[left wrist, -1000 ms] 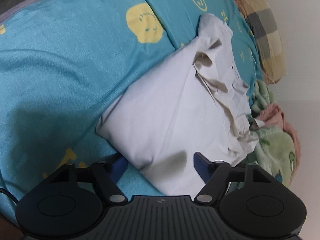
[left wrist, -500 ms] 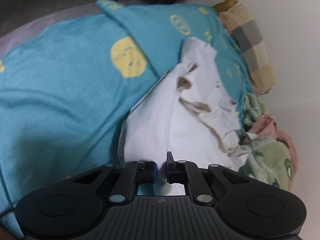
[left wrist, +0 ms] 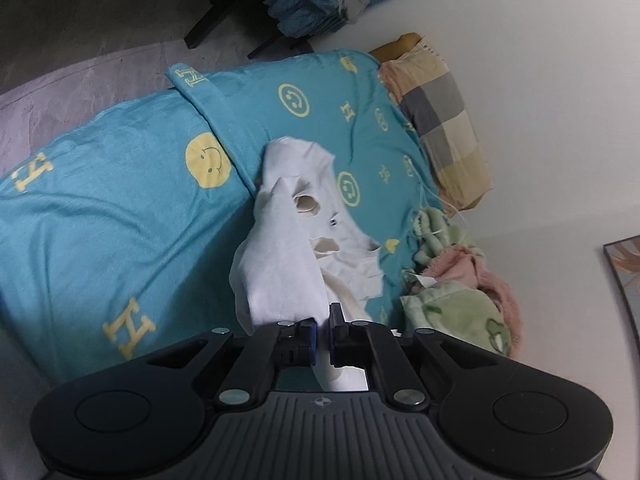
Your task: Fold clothes
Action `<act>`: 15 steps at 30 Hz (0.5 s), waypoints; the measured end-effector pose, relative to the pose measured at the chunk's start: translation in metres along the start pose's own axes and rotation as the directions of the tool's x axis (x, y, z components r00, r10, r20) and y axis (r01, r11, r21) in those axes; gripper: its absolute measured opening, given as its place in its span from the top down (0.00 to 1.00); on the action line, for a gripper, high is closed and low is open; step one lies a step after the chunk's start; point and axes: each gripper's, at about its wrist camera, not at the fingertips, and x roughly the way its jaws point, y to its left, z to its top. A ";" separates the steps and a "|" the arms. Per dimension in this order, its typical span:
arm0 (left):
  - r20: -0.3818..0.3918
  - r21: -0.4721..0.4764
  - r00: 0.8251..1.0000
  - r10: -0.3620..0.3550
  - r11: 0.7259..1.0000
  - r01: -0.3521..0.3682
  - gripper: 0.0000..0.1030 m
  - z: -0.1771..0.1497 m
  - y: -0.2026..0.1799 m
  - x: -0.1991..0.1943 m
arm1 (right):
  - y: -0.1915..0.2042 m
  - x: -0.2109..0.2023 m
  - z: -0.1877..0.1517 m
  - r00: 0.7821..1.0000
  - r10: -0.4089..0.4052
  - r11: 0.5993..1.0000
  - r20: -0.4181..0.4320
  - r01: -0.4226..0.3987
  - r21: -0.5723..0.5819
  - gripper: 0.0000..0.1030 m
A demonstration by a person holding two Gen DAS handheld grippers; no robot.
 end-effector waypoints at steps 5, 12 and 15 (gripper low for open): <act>-0.002 -0.013 1.000 -0.025 1.000 0.025 0.95 -0.025 0.001 -0.049 | 0.001 -0.043 -0.020 1.000 0.001 1.000 0.013 -0.001 -0.027 0.86; -0.007 -0.025 1.000 -0.013 1.000 0.013 0.94 -0.022 -0.007 -0.058 | 0.006 -0.063 -0.025 1.000 -0.004 1.000 0.023 0.005 -0.022 0.86; 0.004 -0.023 1.000 0.007 1.000 -0.007 0.94 -0.003 -0.020 -0.034 | 0.017 -0.043 -0.010 1.000 -0.012 1.000 0.025 0.012 -0.008 0.86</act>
